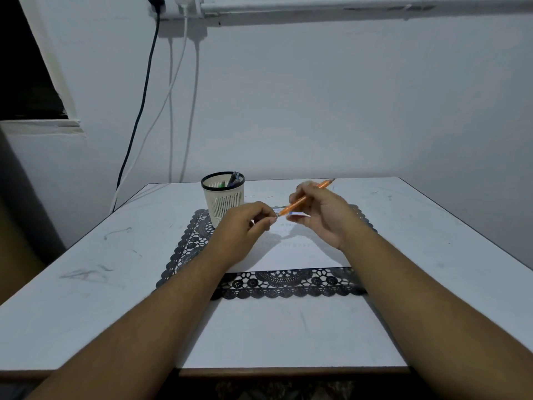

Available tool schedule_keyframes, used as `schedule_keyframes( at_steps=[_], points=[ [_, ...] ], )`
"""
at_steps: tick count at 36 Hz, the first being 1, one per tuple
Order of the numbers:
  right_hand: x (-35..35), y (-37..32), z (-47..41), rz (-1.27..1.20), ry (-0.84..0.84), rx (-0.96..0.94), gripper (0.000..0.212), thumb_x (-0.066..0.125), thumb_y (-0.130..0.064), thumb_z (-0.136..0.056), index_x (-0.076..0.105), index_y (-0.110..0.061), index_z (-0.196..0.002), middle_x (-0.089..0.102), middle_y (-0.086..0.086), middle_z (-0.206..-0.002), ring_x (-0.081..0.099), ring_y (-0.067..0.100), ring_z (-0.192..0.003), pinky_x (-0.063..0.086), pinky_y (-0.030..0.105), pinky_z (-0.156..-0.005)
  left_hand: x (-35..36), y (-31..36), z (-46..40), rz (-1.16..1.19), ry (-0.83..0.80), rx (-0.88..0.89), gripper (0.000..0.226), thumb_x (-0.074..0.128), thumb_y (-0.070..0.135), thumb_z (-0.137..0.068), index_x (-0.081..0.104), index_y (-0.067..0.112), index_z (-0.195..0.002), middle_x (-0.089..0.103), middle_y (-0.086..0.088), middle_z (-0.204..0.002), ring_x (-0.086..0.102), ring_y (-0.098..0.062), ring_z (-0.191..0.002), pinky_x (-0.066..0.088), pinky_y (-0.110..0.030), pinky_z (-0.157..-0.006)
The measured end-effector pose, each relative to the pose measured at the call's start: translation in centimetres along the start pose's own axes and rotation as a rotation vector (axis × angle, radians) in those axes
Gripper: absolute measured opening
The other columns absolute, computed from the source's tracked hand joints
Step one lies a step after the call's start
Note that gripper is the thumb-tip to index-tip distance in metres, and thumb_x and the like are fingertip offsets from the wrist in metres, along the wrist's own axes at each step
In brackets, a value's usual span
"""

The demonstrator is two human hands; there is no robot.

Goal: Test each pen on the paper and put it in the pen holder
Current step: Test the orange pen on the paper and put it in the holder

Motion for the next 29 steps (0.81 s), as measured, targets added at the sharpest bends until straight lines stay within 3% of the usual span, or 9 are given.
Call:
schedule_keyframes(
  at_steps=[4, 7, 10, 12, 14, 18, 23, 25, 29],
  points=[
    [-1.5, 0.3, 0.0, -0.021, 0.056, 0.087, 0.034, 0.048, -0.034, -0.109, 0.063, -0.009, -0.091, 0.073, 0.015, -0.089, 0.066, 0.023, -0.065, 0.061, 0.037, -0.065, 0.6, -0.5, 0.2, -0.018, -0.086, -0.042, 0.008, 0.063, 0.022, -0.101, 0.071, 0.022, -0.103, 0.071, 0.006, -0.086, 0.066, -0.011, -0.081, 0.049, -0.025, -0.073],
    [-4.0, -0.2, -0.3, -0.172, 0.15, 0.071, 0.026, 0.053, -0.025, -0.106, 0.062, -0.007, -0.089, 0.075, 0.022, -0.101, 0.073, 0.03, -0.075, 0.065, 0.037, -0.066, 0.7, -1.6, 0.3, -0.106, -0.141, -0.105, 0.011, 0.058, 0.025, -0.103, 0.068, 0.027, -0.106, 0.07, 0.01, -0.083, 0.062, -0.006, -0.078, 0.046, -0.023, -0.07],
    [-6.5, -0.6, -0.4, -0.172, 0.26, 0.043, 0.018, 0.057, -0.016, -0.103, 0.062, -0.007, -0.088, 0.073, 0.016, -0.086, 0.067, 0.023, -0.062, 0.063, 0.035, -0.062, 0.1, -3.0, 0.3, -0.163, -0.168, -0.214, 0.022, 0.056, 0.019, -0.102, 0.067, 0.028, -0.085, 0.068, 0.012, -0.079, 0.057, 0.003, -0.07, 0.036, -0.015, -0.059],
    [-7.8, -0.6, -0.3, -0.076, 0.326, 0.032, 0.015, 0.056, -0.012, -0.103, 0.062, -0.006, -0.09, 0.067, 0.012, -0.078, 0.06, 0.019, -0.054, 0.06, 0.033, -0.057, -0.2, -4.3, 0.6, -0.176, -0.175, -0.294, 0.03, 0.056, 0.015, -0.1, 0.065, 0.027, -0.074, 0.071, 0.009, -0.083, 0.057, 0.001, -0.071, 0.035, -0.019, -0.06],
    [-8.0, -0.5, -0.4, -0.027, 0.309, 0.028, 0.015, 0.053, -0.01, -0.105, 0.062, -0.004, -0.095, 0.069, 0.015, -0.082, 0.063, 0.021, -0.059, 0.062, 0.036, -0.062, -0.6, -5.7, 0.8, -0.171, -0.171, -0.368, 0.031, 0.055, 0.014, -0.098, 0.068, 0.026, -0.072, 0.074, 0.009, -0.087, 0.063, -0.005, -0.079, 0.04, -0.025, -0.063],
    [-7.6, -0.7, -0.6, -0.071, 0.258, 0.0, 0.017, 0.05, -0.007, -0.106, 0.063, 0.001, -0.099, 0.074, 0.02, -0.096, 0.072, 0.029, -0.079, 0.065, 0.039, -0.077, -0.8, -6.9, 1.0, -0.134, -0.153, -0.431, 0.029, 0.056, 0.013, -0.097, 0.07, 0.024, -0.074, 0.075, 0.011, -0.09, 0.065, -0.002, -0.086, 0.043, -0.025, -0.069],
    [-6.6, -0.5, -0.3, 0.152, 0.235, -0.012, 0.017, 0.053, 0.01, -0.097, 0.063, -0.001, -0.089, 0.066, 0.015, -0.084, 0.063, 0.022, -0.069, 0.061, 0.035, -0.071, -1.1, -7.5, 1.1, -0.139, -0.148, -0.467, 0.027, 0.055, 0.016, -0.098, 0.072, 0.02, -0.077, 0.074, 0.014, -0.088, 0.064, -0.001, -0.088, 0.047, -0.027, -0.073],
    [-5.7, 0.2, -0.3, 0.254, 0.205, 0.014, 0.019, 0.053, 0.013, -0.095, 0.064, 0.0, -0.087, 0.064, 0.016, -0.082, 0.063, 0.022, -0.068, 0.06, 0.033, -0.069, -1.1, -7.6, 1.2, -0.132, -0.148, -0.478, 0.028, 0.055, 0.016, -0.098, 0.072, 0.02, -0.076, 0.075, 0.013, -0.083, 0.064, 0.004, -0.079, 0.046, -0.027, -0.07],
    [-3.7, 1.5, -0.5, 0.348, 0.135, 0.031, 0.019, 0.057, 0.016, -0.091, 0.066, 0.001, -0.084, 0.066, 0.018, -0.081, 0.068, 0.025, -0.071, 0.063, 0.037, -0.081, -1.1, -7.7, 1.2, -0.126, -0.157, -0.498, 0.03, 0.053, 0.016, -0.1, 0.072, 0.018, -0.076, 0.072, 0.017, -0.071, 0.06, 0.008, -0.063, 0.042, -0.026, -0.065]
  ],
)
Point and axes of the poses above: each hand's wrist, its own z-axis away from the middle knuckle, its own x-axis out of the palm, y = z × x, the point moved 10 cm from there along -z, towards the middle knuckle
